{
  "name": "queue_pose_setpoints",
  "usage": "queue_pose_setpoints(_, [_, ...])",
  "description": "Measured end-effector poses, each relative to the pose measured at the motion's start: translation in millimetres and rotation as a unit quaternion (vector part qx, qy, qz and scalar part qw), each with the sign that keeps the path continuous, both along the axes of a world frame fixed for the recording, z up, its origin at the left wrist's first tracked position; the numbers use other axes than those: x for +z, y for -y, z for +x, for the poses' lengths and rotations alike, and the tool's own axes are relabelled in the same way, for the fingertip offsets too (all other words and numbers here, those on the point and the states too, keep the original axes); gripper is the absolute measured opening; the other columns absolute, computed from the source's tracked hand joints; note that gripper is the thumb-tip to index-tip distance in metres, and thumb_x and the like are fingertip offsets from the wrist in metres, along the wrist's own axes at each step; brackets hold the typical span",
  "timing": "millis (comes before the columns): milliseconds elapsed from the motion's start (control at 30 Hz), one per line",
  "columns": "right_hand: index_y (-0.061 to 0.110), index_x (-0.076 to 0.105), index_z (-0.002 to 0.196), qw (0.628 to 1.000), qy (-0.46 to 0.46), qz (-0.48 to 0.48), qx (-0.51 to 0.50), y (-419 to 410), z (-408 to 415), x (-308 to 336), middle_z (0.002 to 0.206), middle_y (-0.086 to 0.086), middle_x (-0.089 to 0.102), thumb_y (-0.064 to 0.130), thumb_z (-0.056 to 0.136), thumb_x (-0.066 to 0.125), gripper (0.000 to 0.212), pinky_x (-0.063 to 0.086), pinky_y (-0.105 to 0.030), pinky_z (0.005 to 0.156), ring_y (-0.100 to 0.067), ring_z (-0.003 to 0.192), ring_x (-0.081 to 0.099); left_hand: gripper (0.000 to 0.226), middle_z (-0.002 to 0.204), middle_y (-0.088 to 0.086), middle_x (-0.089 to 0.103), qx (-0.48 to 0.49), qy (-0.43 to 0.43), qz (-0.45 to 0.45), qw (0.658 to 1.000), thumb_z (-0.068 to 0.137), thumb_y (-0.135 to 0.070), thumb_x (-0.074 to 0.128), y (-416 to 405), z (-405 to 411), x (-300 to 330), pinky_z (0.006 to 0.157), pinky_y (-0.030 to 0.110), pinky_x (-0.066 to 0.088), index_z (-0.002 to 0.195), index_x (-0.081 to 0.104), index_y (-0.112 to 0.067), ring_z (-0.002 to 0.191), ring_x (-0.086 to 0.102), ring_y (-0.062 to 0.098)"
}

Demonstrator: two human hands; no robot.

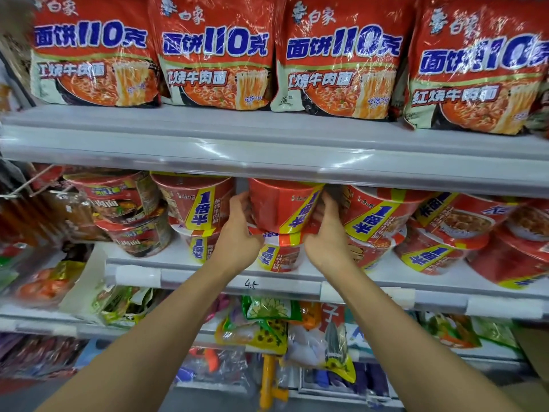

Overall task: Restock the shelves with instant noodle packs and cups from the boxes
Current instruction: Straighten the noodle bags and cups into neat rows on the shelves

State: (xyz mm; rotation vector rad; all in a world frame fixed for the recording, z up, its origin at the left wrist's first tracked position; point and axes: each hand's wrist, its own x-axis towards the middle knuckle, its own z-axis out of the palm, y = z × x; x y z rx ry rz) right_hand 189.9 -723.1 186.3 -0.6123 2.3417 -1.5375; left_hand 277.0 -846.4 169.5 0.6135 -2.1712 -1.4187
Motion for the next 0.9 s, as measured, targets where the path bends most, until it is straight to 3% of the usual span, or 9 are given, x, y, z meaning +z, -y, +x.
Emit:
queue_pose_setpoints(100, [0.019,0.023,0.146,1.0,-0.01,0.008,-0.023,-5.7,10.8,-6.3,0.123,0.003,0.049,-0.008,0.083,0.058,0.078,0.041,-0.028,0.1,-0.013,0.118,0.048,0.081,0.13,-0.007,0.048,-0.018,0.034,-0.002,0.999,0.082,0.011,0.056,-2.1,1.9,0.0,0.105,0.034,0.04,0.148,0.02,-0.019,0.12,0.045,0.007])
queue_pose_setpoints(233, [0.021,0.022,0.147,0.999,-0.006,0.0,-0.044,5.0,-9.8,-0.9,0.142,-0.004,0.044,-0.003,0.085,0.058,0.076,0.038,-0.044,0.108,-0.023,0.132,0.043,0.07,0.123,-0.006,0.044,0.026,0.017,0.004,1.0,0.082,0.015,0.052,-7.7,5.6,-2.6,0.098,0.024,0.041,0.143,0.028,-0.011,0.116,0.046,0.007])
queue_pose_setpoints(367, [0.027,0.022,0.145,0.999,0.019,0.025,0.014,10.9,-19.7,7.1,0.14,-0.005,0.048,0.001,0.089,0.057,0.071,0.038,-0.046,0.108,-0.025,0.131,0.044,0.075,0.114,-0.005,0.05,0.015,0.034,0.006,0.999,0.077,0.018,0.052,1.5,-0.1,-3.5,0.095,0.034,0.046,0.14,0.027,-0.013,0.117,0.054,0.019])
queue_pose_setpoints(500, [0.031,0.016,0.148,1.0,0.003,0.022,0.006,6.0,-11.7,-0.7,0.146,-0.001,0.042,-0.005,0.086,0.056,0.082,0.037,-0.049,0.109,-0.023,0.134,0.04,0.088,0.136,0.002,0.05,-0.008,0.044,0.014,0.999,0.079,0.015,0.056,3.2,0.9,-3.3,0.1,0.044,0.046,0.149,0.018,-0.022,0.122,0.053,0.019])
queue_pose_setpoints(767, [0.029,0.009,0.151,0.999,-0.04,0.025,0.002,-0.5,0.7,-8.2,0.153,0.003,0.027,-0.005,0.084,0.059,0.091,0.032,-0.041,0.111,-0.021,0.139,0.031,0.089,0.144,0.002,0.046,-0.04,0.072,0.015,0.996,0.083,0.012,0.055,10.7,1.2,-5.3,0.109,0.045,0.038,0.152,0.013,-0.024,0.133,0.043,0.017])
queue_pose_setpoints(900, [0.028,0.015,0.15,0.999,-0.041,0.024,-0.012,-2.7,0.6,-11.8,0.151,0.0,0.029,0.002,0.083,0.066,0.088,0.033,-0.043,0.112,-0.021,0.138,0.033,0.087,0.147,0.001,0.041,-0.044,0.073,0.005,0.996,0.083,0.012,0.054,9.4,3.3,-6.3,0.112,0.04,0.035,0.152,0.014,-0.023,0.135,0.039,0.015])
